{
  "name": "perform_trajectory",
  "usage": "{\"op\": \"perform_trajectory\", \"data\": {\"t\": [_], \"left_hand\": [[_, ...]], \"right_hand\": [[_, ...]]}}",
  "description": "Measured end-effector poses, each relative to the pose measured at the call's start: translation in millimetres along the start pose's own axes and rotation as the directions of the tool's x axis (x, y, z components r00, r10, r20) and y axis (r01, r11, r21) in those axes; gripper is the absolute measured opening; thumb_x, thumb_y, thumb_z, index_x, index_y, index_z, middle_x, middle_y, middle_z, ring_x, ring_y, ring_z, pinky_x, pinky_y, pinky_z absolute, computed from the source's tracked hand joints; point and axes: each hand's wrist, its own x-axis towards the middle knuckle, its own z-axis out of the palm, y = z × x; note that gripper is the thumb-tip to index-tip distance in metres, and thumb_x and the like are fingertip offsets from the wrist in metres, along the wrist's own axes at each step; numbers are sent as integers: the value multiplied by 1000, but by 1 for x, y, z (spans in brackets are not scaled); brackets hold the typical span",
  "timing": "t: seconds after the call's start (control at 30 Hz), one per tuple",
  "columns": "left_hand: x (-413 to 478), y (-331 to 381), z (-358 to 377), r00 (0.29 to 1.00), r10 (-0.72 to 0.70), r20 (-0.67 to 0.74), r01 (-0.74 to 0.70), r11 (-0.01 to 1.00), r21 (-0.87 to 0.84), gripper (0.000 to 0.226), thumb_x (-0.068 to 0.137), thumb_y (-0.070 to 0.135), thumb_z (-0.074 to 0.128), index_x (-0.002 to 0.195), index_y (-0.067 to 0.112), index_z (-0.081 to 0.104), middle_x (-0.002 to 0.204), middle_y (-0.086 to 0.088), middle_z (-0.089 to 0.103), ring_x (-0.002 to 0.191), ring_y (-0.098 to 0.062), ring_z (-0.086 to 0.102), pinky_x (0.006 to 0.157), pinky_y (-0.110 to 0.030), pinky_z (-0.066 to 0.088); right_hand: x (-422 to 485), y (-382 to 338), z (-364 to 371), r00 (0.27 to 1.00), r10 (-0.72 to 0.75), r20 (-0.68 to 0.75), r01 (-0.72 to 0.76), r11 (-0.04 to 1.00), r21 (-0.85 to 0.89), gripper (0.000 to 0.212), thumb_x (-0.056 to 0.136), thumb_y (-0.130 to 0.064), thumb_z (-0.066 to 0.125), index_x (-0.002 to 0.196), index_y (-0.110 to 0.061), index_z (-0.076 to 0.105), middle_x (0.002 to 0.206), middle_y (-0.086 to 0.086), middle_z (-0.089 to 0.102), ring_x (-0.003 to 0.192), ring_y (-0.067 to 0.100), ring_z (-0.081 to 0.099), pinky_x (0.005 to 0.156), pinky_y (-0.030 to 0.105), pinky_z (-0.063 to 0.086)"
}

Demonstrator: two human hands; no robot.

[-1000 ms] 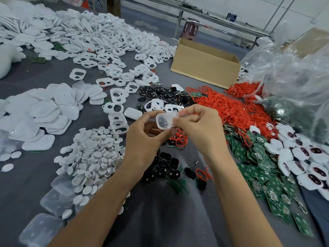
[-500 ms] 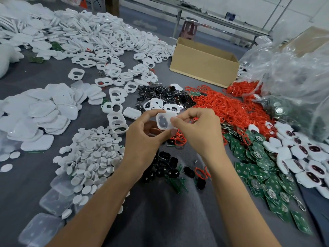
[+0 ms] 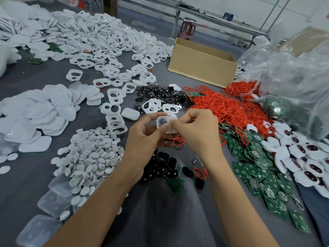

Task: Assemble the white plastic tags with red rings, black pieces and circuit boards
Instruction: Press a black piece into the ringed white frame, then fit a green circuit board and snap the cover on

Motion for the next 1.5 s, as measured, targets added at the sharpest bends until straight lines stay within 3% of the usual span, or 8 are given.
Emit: {"op": "perform_trajectory", "data": {"t": [0.2, 0.37, 0.57, 0.83, 1.13, 1.3, 1.37, 1.5], "left_hand": [[2, 0, -1, 998, -40, -40, 38, 998, -45, 18, 98, 3, 54, 112, 5, 65, 98, -20, 73, 74, -27, 73, 61, -29, 59], [3, -2, -1, 995, -68, -70, 66, 997, -31, 18, 97, 0, 52, 110, 0, 66, 98, -23, 72, 75, -29, 73, 58, -28, 58], [3, -4, -1, 992, -85, -92, 87, 996, 19, 20, 100, 9, 51, 100, 4, 70, 78, -14, 73, 62, -23, 73, 50, -25, 55], [4, -4, -2, 988, -59, -141, 65, 997, 42, 17, 99, 8, 52, 100, 5, 69, 64, -7, 70, 49, -17, 66, 45, -23, 52], [2, 4, -3, 999, -17, 35, 18, 999, -48, 38, 78, 6, 72, 114, 12, 66, 95, -2, 74, 78, -14, 66, 61, -25, 56], [4, 7, -7, 999, -43, 26, 46, 990, -134, 49, 63, 14, 74, 111, 12, 66, 95, -6, 74, 78, -16, 70, 64, -25, 57], [4, 6, -8, 999, -42, 34, 46, 987, -151, 48, 63, 13, 74, 110, 12, 66, 94, -5, 75, 78, -16, 71, 64, -24, 57], [3, 5, -7, 997, -47, 53, 54, 989, -134, 53, 58, 18, 77, 110, 14, 67, 97, -7, 75, 80, -16, 71, 64, -23, 57]], "right_hand": [[3, 8, 0, 990, 99, 105, -116, 978, 174, 17, 75, -19, 79, 85, -22, 66, 64, -7, 66, 64, 5, 63, 65, 24, 52], [3, 9, 4, 980, 113, 166, -149, 962, 227, 15, 84, -13, 70, 71, -20, 74, 71, 17, 70, 65, 26, 62, 71, 51, 55], [5, 13, 8, 987, 34, 158, -52, 992, 112, 14, 85, -13, 69, 74, -21, 73, 52, -12, 56, 49, 0, 47, 54, 19, 40], [1, 8, 3, 940, 32, 339, -111, 970, 214, 19, 83, 4, 64, 87, -14, 69, 59, -5, 60, 48, 15, 61, 49, 25, 48], [8, 7, -16, 854, 109, 509, -400, 764, 507, 17, 89, -4, 62, 105, 3, 67, 70, 7, 66, 54, 10, 59, 53, 17, 51], [24, 31, -53, 990, 97, 105, -107, 990, 93, 16, 93, -11, 59, 102, -18, 71, 88, 1, 68, 61, 6, 60, 60, 21, 48], [28, 49, -70, 992, 17, -127, -52, 958, -281, 20, 87, -7, 62, 89, -23, 73, 84, -4, 68, 66, 4, 58, 67, 22, 43], [30, 80, -77, 975, 202, -87, -218, 836, -503, 29, 79, 1, 59, 90, -20, 76, 95, 8, 73, 78, 27, 64, 73, 38, 54]]}}
